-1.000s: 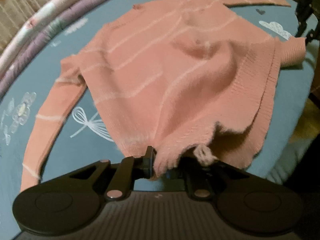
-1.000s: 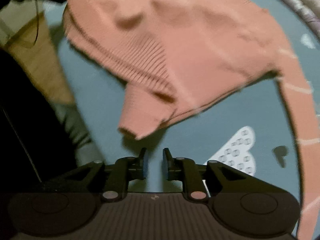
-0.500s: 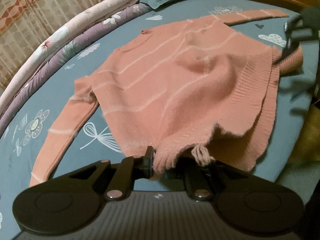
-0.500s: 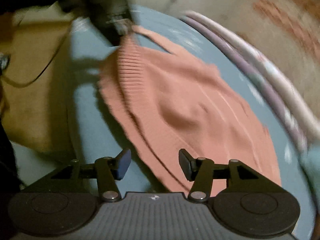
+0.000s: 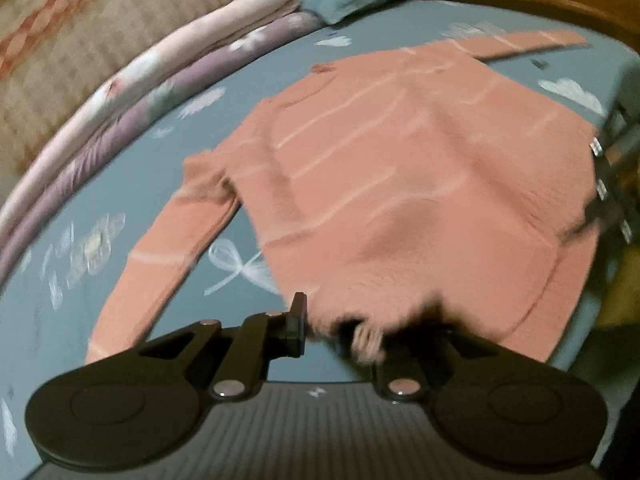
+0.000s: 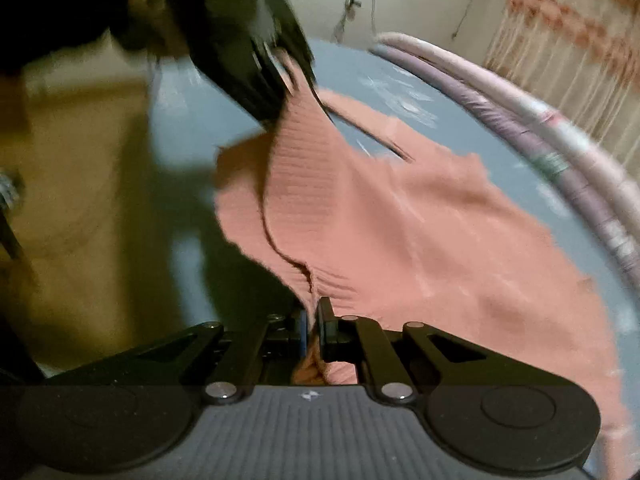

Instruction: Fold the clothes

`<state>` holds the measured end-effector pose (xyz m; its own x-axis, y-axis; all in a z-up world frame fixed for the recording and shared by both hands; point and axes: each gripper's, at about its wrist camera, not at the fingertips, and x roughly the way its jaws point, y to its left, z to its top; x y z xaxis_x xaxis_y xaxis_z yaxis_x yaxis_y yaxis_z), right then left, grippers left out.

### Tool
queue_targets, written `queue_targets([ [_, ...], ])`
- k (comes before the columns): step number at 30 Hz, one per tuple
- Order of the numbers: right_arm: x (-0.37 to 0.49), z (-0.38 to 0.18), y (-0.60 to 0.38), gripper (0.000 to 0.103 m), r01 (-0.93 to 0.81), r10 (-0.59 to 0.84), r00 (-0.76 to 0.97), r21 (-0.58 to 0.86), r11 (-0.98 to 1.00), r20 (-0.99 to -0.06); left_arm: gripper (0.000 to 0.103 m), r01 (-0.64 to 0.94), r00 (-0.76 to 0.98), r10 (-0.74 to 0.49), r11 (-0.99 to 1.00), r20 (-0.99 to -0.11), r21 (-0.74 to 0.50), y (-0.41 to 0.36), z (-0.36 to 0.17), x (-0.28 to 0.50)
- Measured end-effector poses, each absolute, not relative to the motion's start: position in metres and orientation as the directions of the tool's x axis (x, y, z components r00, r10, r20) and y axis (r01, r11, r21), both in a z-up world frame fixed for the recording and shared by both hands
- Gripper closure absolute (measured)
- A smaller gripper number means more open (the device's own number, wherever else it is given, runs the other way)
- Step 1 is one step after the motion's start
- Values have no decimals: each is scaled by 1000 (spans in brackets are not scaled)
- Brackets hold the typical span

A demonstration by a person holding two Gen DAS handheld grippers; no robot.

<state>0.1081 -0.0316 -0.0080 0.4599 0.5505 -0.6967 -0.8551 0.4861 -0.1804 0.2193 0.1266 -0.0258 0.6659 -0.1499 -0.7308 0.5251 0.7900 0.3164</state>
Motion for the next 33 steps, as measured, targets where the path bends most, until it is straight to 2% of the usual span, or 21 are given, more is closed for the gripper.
queue_targets([
  [3, 110, -16, -22, 91, -885, 583, 370, -84, 458, -723, 87, 533, 638, -141, 791, -757, 302, 131, -35, 212],
  [6, 101, -24, -36, 79, -893, 589, 322, -30, 449, -741, 86, 550, 624, -134, 775, -770, 311, 133, -42, 194],
  [10, 91, -16, -82, 78, -835, 587, 358, 33, 550, -726, 81, 527, 630, -129, 796, -766, 300, 145, -37, 165],
  [15, 91, -8, -176, 73, -615, 553, 483, 186, 766, -679, 63, 428, 693, -103, 855, -714, 292, 161, -19, 134],
  [19, 85, -21, -252, 70, -352, 515, 556, 376, 857, -652, 55, 434, 713, -172, 870, -680, 235, 153, -9, 122],
  [24, 89, -57, -300, 63, -163, 560, 554, 580, 798, -616, 48, 522, 684, -288, 835, -670, 174, 115, -15, 125],
  [33, 138, -80, -297, 63, -127, 599, 596, 674, 727, -534, 47, 599, 629, -409, 798, -661, 75, 64, -31, 131],
])
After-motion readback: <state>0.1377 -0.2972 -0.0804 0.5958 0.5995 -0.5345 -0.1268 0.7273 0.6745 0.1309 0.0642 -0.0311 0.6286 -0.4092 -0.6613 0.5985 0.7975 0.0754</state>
